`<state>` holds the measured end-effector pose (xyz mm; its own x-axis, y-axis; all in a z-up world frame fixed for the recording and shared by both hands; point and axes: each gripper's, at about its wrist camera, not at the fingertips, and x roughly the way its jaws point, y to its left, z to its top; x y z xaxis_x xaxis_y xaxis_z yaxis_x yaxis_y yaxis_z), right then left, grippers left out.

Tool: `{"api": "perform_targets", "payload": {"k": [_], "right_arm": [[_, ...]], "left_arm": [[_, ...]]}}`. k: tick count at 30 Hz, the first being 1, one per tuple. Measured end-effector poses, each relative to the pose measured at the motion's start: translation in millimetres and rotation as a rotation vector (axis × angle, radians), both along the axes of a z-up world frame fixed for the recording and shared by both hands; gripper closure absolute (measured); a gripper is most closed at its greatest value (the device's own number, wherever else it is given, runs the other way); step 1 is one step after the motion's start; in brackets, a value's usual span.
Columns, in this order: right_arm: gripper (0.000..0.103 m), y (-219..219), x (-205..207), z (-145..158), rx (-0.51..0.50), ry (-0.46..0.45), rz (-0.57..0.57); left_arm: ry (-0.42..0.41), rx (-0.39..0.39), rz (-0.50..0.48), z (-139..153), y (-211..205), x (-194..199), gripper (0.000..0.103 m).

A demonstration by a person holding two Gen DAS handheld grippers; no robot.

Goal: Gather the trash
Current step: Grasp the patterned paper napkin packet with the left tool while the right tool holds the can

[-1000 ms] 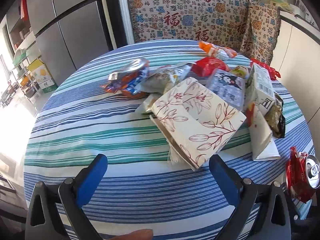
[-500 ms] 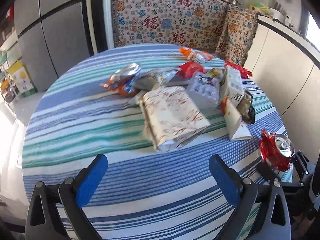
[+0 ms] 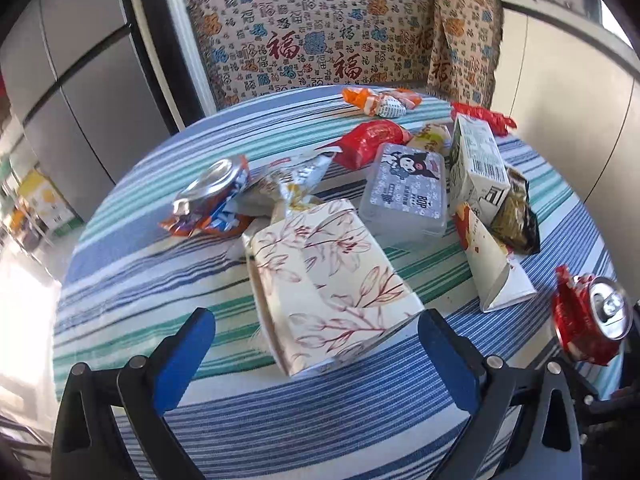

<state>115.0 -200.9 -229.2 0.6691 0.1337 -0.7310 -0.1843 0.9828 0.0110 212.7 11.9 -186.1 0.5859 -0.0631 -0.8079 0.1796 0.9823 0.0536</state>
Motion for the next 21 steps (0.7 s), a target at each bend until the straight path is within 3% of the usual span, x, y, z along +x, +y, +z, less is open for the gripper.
{"api": "perform_targets", "payload": {"k": [3,7,15,21], "right_arm": [[0.019,0.4,0.1,-0.1,0.001,0.0,-0.001],[0.018,1.8,0.6,-0.1,-0.002,0.001,-0.006],[0.016,0.3,1.6,-0.6,0.008,0.006,-0.007],[0.009,-1.4,3.2,-1.0,0.035,0.023,0.023]], "left_arm": [[0.003,-0.098,0.053,7.4,32.2,-4.3,0.0],[-0.002,-0.152,0.079,11.1,53.6,-8.0,0.0],[0.038,-0.081,0.039,-12.6,30.4,7.0,0.0],[0.06,-0.027,0.035,-25.9,14.6,23.0,0.0]]}}
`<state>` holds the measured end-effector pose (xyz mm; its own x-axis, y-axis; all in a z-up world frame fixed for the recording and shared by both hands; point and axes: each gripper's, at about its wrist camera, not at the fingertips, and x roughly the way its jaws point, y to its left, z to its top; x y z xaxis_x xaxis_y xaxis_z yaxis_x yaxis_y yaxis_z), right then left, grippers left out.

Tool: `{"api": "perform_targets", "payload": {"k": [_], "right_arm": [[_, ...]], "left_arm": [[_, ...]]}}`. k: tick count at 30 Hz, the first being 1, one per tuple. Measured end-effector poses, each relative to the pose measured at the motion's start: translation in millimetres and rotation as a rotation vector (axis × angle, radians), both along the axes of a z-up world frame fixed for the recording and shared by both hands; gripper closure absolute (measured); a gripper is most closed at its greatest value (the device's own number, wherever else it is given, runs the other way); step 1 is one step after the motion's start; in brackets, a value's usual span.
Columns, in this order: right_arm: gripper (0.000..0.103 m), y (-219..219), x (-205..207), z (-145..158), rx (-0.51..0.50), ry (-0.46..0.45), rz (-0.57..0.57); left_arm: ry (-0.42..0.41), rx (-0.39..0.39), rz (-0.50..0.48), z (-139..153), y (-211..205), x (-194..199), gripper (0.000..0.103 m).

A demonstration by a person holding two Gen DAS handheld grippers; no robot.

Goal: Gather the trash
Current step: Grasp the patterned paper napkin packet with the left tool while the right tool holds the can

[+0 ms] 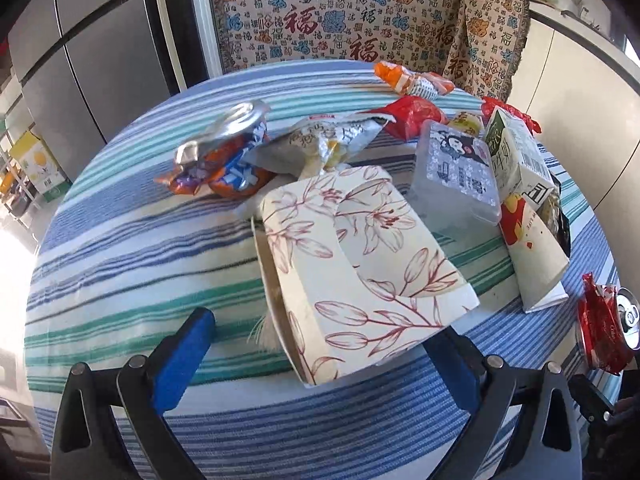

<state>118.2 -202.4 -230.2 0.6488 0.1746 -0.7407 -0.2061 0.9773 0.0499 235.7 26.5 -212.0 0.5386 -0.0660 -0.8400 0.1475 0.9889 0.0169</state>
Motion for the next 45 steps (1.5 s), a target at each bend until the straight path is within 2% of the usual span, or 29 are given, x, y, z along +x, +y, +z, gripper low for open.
{"api": "perform_targets", "payload": {"k": [2,6,9,12,13,16,20,21,22,29,34,40,41,44,45], "right_arm": [[0.009,-4.9,-0.9,1.0,0.034,0.001,0.005],[0.009,-17.5,1.3,8.5,0.12,0.03,0.021],[0.009,-22.2,3.1,17.5,0.155,0.045,0.038],[0.016,-25.6,4.9,20.5,0.17,0.066,0.036],[0.02,-26.2,6.1,19.9,0.173,0.074,0.037],[0.045,-24.9,9.0,16.1,0.162,0.087,0.046],[0.05,-29.4,2.3,23.3,0.194,0.06,0.04],[0.058,-30.4,1.2,26.4,0.197,0.051,0.041],[0.072,-31.5,0.7,29.3,0.2,0.05,0.042],[0.072,-37.2,-1.3,29.5,0.166,0.074,0.056],[0.072,-42.8,-9.1,36.9,0.2,0.038,0.059],[0.072,-44.9,-13.7,51.6,0.219,0.007,0.071],[0.072,-45.7,-12.9,52.0,0.215,0.008,0.072],[0.072,-48.6,-9.7,48.2,0.204,0.026,0.067],[0.072,-49.4,-10.3,46.4,0.207,0.032,0.069]], "left_arm": [[0.022,-0.005,0.002,2.1,3.2,2.4,0.001],[-0.011,-0.041,-0.028,11.3,3.3,-1.7,0.034],[-0.036,-0.055,-0.027,14.7,6.5,-7.9,0.037],[-0.045,-0.106,-0.024,18.5,11.6,-20.0,0.038],[-0.045,-0.117,-0.026,20.0,11.6,-25.0,0.038],[-0.045,-0.136,-0.06,26.7,6.3,-45.2,0.039],[-0.065,-0.134,-0.108,36.7,-6.0,-71.7,0.039],[-0.065,-0.145,-0.112,38.0,-8.7,-76.0,0.04],[-0.064,-0.157,-0.116,39.2,-11.1,-79.0,0.04],[-0.04,-0.158,-0.129,33.1,-23.7,-93.2,0.039],[-0.047,-0.21,-0.108,35.0,-16.4,-97.8,0.04],[-0.066,-0.23,-0.127,45.7,-24.5,-109.6,0.042],[-0.063,-0.225,-0.134,45.0,-26.7,-110.6,0.044],[-0.047,-0.179,-0.122,39.2,-31.5,-111.9,0.045],[-0.03,-0.186,-0.123,36.6,-31.2,-112.2,0.043]]}}
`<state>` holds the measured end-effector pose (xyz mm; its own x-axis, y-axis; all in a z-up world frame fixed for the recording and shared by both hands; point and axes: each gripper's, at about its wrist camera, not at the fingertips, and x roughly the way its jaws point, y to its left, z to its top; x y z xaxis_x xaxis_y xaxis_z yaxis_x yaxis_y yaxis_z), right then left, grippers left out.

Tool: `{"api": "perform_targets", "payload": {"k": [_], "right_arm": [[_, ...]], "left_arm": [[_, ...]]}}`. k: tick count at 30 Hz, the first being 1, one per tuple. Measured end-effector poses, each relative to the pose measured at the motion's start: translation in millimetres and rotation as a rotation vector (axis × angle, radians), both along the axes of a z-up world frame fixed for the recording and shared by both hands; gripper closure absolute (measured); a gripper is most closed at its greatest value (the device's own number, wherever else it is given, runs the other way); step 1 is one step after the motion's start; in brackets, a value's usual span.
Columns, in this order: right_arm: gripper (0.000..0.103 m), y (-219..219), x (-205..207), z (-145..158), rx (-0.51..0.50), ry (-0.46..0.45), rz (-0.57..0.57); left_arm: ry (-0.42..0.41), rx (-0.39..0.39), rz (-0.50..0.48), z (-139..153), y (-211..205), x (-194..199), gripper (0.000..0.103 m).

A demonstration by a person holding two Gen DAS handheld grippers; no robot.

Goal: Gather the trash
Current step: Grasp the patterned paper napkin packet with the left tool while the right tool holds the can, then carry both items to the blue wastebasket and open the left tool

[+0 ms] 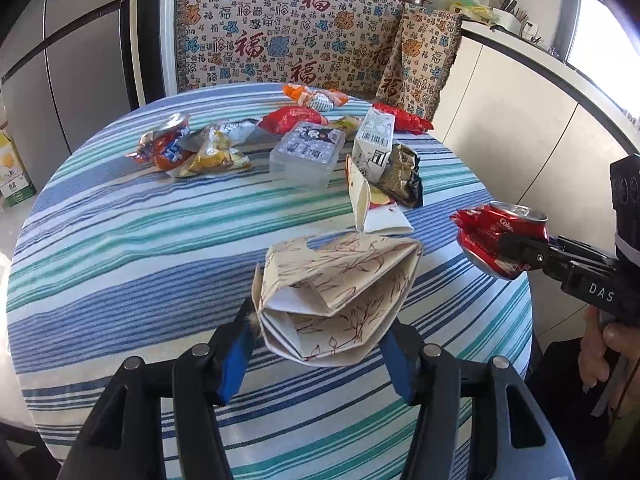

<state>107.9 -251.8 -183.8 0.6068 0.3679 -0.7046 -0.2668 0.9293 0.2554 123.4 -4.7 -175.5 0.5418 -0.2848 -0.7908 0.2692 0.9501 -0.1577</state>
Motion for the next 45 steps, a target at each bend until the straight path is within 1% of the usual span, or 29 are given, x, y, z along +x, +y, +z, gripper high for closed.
{"api": "perform_targets", "payload": {"k": [1,3,5,7,8,12,14,16,17,18,19,21,22,24,25,27,29,31,33,36,39,41,45], "right_arm": [[0.072,-0.9,-1.3,-1.2,0.002,0.002,0.001],[0.072,-1.6,-3.5,-2.9,0.008,0.003,0.001],[0.072,-1.4,-3.9,-5.3,0.018,0.006,0.002],[0.072,-1.6,-3.7,-7.1,0.022,0.007,0.001],[0.072,-2.4,-4.0,-7.9,0.024,0.008,-0.001],[0.072,-7.8,-5.9,-8.8,0.024,0.005,-0.014],[0.072,-9.4,-6.2,-8.0,0.023,0.002,-0.02],[0.072,-9.9,-7.2,-6.8,0.022,-0.002,-0.019],[0.072,-9.8,-7.8,-6.5,0.021,-0.004,-0.017],[0.072,-9.7,-7.9,-6.4,0.02,-0.004,-0.016],[0.072,-10.0,-8.0,-6.3,0.022,-0.003,-0.015],[0.072,-11.2,-8.2,-6.3,0.026,-0.001,-0.018],[0.072,-12.4,-8.5,-5.8,0.032,-0.002,-0.021],[0.072,-16.6,-8.0,-3.6,0.051,-0.004,-0.028],[0.072,-19.7,-7.9,-2.3,0.064,-0.005,-0.032],[0.072,-29.1,-5.6,1.9,0.1,-0.004,-0.045],[0.072,-44.1,-2.5,7.6,0.137,-0.003,-0.065],[0.072,-61.7,-0.2,14.0,0.156,-0.004,-0.087],[0.072,-83.4,2.8,20.5,0.149,-0.006,-0.115],[0.072,-125.6,7.9,30.6,0.085,-0.014,-0.173],[0.072,-167.6,14.2,33.0,0.017,-0.007,-0.23],[0.072,-199.3,20.5,29.9,-0.019,0.017,-0.274],[0.072,-248.3,35.1,17.4,-0.071,0.063,-0.34]], "left_arm": [[0.011,-0.006,-0.004,-1.8,0.8,-1.2,0.041],[0.011,0.013,0.002,-4.3,1.5,-3.3,0.031],[-0.01,0.035,0.021,-3.3,2.7,-1.4,0.027],[-0.027,0.023,0.031,0.2,4.3,1.9,0.026],[-0.038,0.031,0.037,2.2,4.9,4.5,0.026],[-0.067,0.105,0.042,4.9,4.9,10.4,0.026],[-0.071,0.099,0.018,5.1,4.8,9.3,0.027],[-0.066,0.096,0.008,5.0,3.9,5.7,0.037],[-0.051,0.088,-0.005,4.0,2.5,4.4,0.052],[-0.028,0.085,-0.013,2.0,0.9,2.9,0.061],[-0.031,0.095,-0.008,1.9,-0.7,0.2,0.062],[-0.055,0.125,-0.011,3.1,-5.7,-5.3,0.069],[-0.066,0.132,-0.007,4.8,-7.4,-7.2,0.071],[-0.079,0.127,0.002,9.1,-9.1,-7.7,0.08],[-0.081,0.117,0.006,11.2,-9.9,-6.7,0.087],[-0.064,0.07,0.008,16.2,-12.2,-1.2,0.087],[-0.058,0.028,-0.01,22.5,-20.0,3.5,0.087],[-0.066,-0.004,-0.034,31.5,-35.4,7.1,0.087],[-0.07,-0.049,-0.071,41.4,-56.2,11.2,0.087],[-0.074,-0.108,-0.143,55.6,-98.5,19.9,0.087],[-0.081,-0.133,-0.225,66.1,-150.0,31.8,0.086],[-0.081,-0.132,-0.282,67.4,-190.0,41.0,0.086],[-0.028,-0.153,-0.366,54.3,-265.8,62.2,0.086]]}}
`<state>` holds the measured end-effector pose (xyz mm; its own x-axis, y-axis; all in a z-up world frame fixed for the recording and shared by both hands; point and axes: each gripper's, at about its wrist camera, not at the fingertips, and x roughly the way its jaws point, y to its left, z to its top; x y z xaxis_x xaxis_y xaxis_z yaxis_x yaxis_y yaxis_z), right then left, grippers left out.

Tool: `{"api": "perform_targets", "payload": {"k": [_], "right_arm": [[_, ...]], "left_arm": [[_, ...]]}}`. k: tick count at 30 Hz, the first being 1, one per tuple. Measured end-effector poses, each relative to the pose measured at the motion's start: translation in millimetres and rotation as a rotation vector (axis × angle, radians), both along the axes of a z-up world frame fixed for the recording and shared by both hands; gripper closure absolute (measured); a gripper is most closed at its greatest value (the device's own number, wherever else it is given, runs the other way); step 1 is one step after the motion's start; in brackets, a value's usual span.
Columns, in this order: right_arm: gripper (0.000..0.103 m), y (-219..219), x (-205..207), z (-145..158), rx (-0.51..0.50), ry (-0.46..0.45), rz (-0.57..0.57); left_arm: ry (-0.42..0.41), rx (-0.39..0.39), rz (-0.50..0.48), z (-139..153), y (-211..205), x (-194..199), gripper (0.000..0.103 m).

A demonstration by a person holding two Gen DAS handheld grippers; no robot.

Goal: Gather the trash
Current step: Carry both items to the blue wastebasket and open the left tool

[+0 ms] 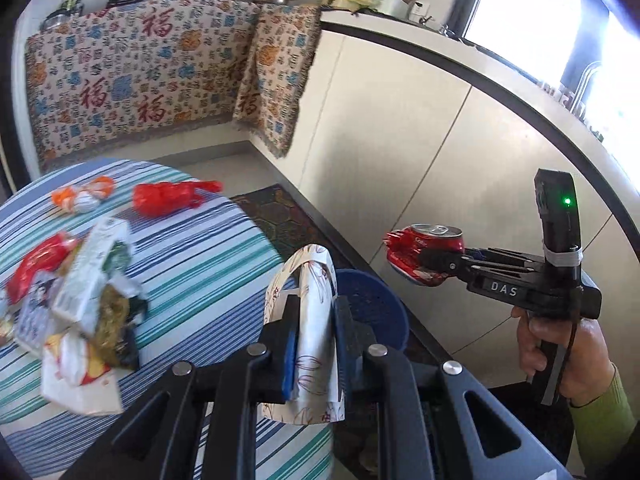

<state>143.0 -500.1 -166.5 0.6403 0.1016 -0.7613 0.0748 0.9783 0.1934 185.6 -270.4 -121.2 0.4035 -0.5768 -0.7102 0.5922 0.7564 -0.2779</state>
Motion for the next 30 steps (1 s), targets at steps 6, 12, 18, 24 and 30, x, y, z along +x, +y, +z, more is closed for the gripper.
{"api": "perform_targets", "payload": {"k": [6,12,18,24,30], "right_arm": [[0.072,-55.9,17.1,-33.4,-0.01,0.064,-0.095],[0.072,-93.6,20.2,-61.9,0.06,0.115,-0.151],[0.072,-111.2,26.6,-74.7,0.125,0.136,-0.184],[0.058,-114.4,31.3,-78.9,0.149,0.135,-0.19],[0.049,-114.3,28.8,-74.3,0.131,0.13,-0.2]], "left_arm": [[0.049,0.03,-0.086,-30.9,-89.3,22.0,0.086],[0.106,0.051,-0.121,-69.7,-141.6,34.4,0.085],[0.154,0.057,-0.114,-104.2,-167.1,47.0,0.084],[0.165,0.033,-0.1,-122.5,-184.9,58.8,0.069],[0.124,0.024,-0.075,-118.2,-188.0,58.5,0.05]]}}
